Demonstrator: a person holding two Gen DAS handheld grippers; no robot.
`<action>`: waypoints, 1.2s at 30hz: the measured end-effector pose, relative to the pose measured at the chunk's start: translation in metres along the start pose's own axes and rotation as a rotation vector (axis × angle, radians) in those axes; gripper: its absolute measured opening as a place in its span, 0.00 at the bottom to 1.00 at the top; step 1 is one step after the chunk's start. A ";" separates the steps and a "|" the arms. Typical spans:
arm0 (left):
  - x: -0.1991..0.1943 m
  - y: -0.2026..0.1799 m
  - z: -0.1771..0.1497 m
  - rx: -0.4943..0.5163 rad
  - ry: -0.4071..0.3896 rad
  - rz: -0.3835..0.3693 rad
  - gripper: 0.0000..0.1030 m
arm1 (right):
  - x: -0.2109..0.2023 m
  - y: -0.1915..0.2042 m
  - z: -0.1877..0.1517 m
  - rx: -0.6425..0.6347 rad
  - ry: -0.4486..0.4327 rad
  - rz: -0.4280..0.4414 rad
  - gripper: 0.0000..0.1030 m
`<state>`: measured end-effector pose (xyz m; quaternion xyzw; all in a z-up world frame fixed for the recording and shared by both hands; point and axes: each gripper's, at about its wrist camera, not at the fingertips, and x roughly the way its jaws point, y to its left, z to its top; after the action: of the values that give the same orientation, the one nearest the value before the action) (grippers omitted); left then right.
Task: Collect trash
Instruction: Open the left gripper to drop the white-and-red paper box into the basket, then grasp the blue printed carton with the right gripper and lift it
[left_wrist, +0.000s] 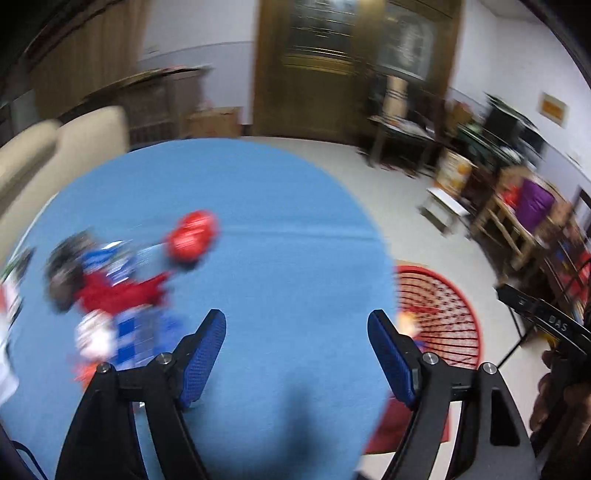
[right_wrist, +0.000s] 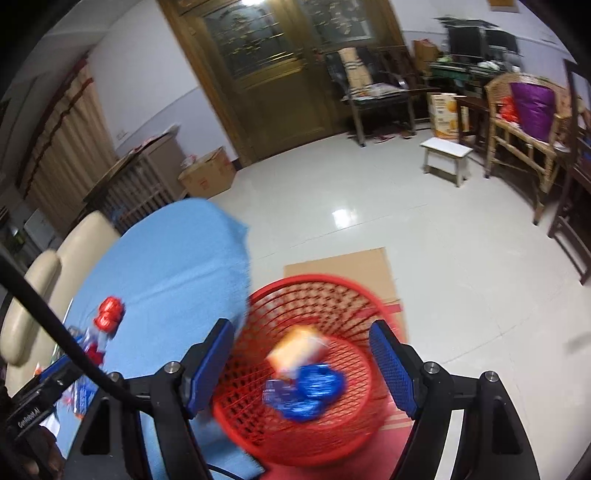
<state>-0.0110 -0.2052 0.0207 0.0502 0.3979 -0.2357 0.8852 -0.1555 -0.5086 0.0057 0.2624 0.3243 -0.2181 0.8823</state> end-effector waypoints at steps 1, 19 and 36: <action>-0.005 0.013 -0.005 -0.025 -0.005 0.024 0.77 | 0.003 0.011 -0.003 -0.021 0.017 0.013 0.77; -0.041 0.171 -0.074 -0.375 -0.034 0.232 0.77 | 0.019 0.202 -0.069 -0.390 0.191 0.265 0.77; -0.059 0.217 -0.101 -0.522 -0.078 0.320 0.77 | 0.056 0.323 -0.120 -0.512 0.313 0.385 0.77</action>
<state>-0.0142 0.0365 -0.0257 -0.1261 0.3976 0.0151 0.9087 0.0079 -0.2006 -0.0074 0.1195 0.4444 0.0834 0.8839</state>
